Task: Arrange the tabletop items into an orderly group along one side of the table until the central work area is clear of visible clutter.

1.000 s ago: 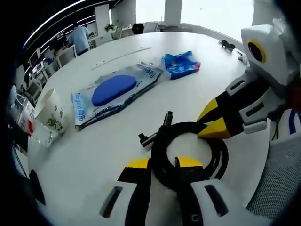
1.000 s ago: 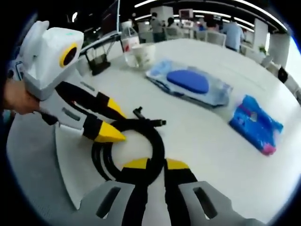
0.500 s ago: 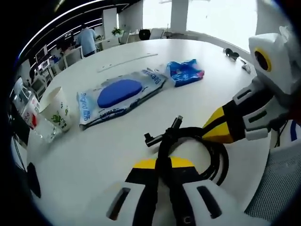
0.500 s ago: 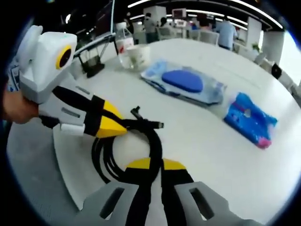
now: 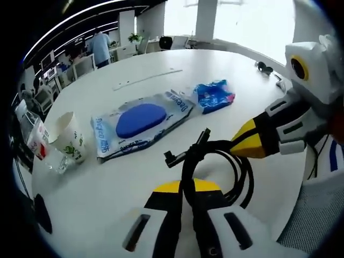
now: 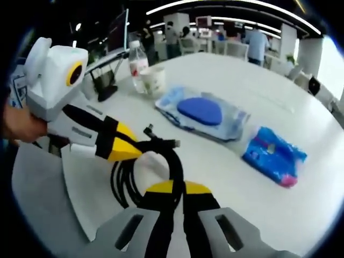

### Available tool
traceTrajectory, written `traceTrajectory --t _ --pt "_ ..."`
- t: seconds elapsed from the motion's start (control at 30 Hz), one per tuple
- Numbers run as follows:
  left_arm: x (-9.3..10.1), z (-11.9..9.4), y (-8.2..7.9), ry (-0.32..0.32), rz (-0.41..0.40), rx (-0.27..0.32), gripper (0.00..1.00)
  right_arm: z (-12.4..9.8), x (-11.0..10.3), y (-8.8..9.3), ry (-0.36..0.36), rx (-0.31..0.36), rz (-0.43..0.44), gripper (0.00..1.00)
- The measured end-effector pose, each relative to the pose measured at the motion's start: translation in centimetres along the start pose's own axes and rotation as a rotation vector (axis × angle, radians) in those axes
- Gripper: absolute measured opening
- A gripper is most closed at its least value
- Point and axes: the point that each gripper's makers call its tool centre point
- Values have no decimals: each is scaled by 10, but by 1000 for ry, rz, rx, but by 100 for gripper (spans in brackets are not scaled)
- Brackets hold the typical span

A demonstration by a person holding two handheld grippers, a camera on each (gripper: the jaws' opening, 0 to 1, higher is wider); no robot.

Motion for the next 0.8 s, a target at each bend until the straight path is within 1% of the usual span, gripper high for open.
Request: traceTrajectory --t 0.13,0.23,0.43,0.73,0.8 --pt "-3 5 -8 0 -1 15 3 1 7 -6 5 4 -7 0" --pt "-4 9 -11 1 -10 15 3 4 10 -8 14 7 -18 0" --pt "-9 15 -14 -7 2 0 3 13 16 -9 14 1 -29 1" --pt "-14 23 -12 -7 6 -28 4 22 20 -7 7 -15 -33 1" --pt "-15 25 -12 -5 1 -34 4 24 21 -6 4 -21 -21 1"
Point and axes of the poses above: the point that each gripper's makers call its tool centre point, and the gripper's own axes: z roughly forward along the fingers, x roughly to its right, y roughly out of its underside, and after that the axes turned 9 degrees about y, right-handed
